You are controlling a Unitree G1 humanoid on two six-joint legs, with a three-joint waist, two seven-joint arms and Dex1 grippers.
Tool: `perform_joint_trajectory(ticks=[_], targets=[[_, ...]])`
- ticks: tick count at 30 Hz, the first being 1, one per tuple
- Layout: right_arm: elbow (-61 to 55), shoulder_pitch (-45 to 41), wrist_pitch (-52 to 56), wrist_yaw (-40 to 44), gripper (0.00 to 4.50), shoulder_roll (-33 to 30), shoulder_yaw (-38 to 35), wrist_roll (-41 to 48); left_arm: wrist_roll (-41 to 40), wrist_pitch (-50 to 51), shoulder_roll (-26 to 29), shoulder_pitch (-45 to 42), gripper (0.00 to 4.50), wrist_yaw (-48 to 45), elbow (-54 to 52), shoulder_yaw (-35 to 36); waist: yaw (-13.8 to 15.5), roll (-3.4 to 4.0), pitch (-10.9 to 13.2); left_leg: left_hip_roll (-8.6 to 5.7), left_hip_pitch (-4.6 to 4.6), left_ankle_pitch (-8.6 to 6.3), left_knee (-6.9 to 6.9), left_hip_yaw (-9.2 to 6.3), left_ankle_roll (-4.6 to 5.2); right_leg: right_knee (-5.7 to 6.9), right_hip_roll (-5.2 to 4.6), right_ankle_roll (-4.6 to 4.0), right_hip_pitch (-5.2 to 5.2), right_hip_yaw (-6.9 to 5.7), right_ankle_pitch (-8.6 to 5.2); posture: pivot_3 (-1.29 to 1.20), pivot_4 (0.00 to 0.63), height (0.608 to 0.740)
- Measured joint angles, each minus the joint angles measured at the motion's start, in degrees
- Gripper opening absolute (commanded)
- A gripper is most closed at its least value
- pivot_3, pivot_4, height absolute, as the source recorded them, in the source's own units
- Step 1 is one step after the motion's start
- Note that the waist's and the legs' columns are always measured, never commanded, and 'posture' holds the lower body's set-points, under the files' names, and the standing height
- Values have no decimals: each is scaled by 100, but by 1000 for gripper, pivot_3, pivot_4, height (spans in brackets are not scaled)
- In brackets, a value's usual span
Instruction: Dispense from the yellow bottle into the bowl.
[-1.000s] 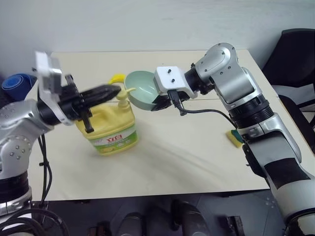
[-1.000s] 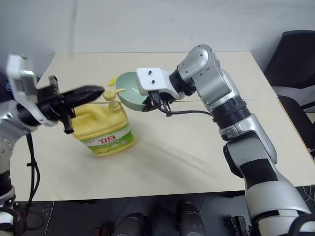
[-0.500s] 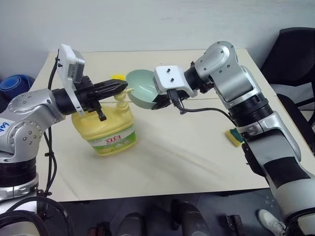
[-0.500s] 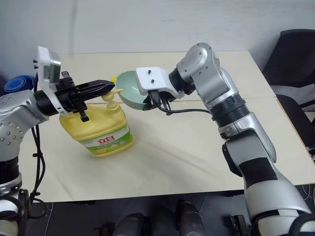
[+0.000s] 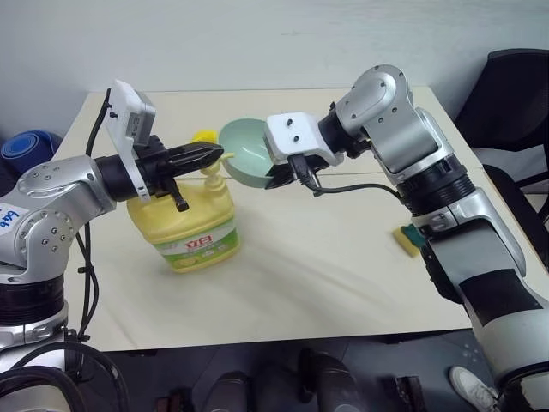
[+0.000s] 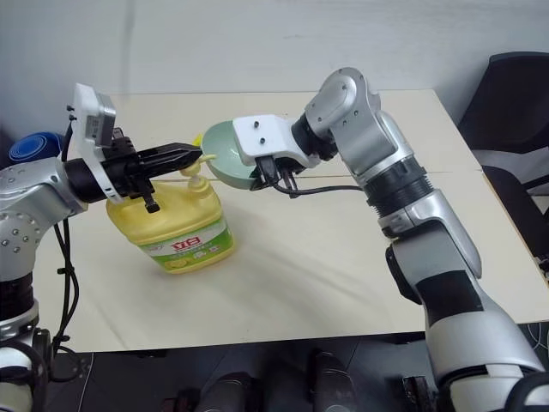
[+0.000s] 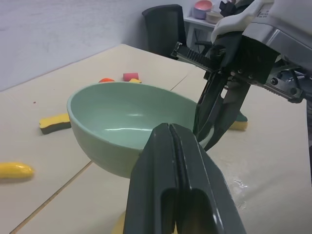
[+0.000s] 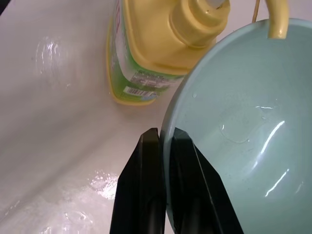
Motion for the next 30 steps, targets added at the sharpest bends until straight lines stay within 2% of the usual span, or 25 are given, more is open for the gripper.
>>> perform_joint_trajectory(ticks=[17, 30], targets=[[310, -168, -92, 69, 0, 313, 83, -167, -33, 152, -82, 388, 33, 219, -324, 167, -8, 10, -8, -2, 18, -1, -3, 0, -5, 6, -4, -1, 10, 9, -1, 0, 150, 740], [310, -168, -50, 69, 0, 315, 74, -202, -95, 134, -238, 619, 33, 287, -324, 301, -1, 22, -19, -4, 25, 0, -2, 0, -6, 11, -9, -2, 16, 10, -1, 0, 150, 740]])
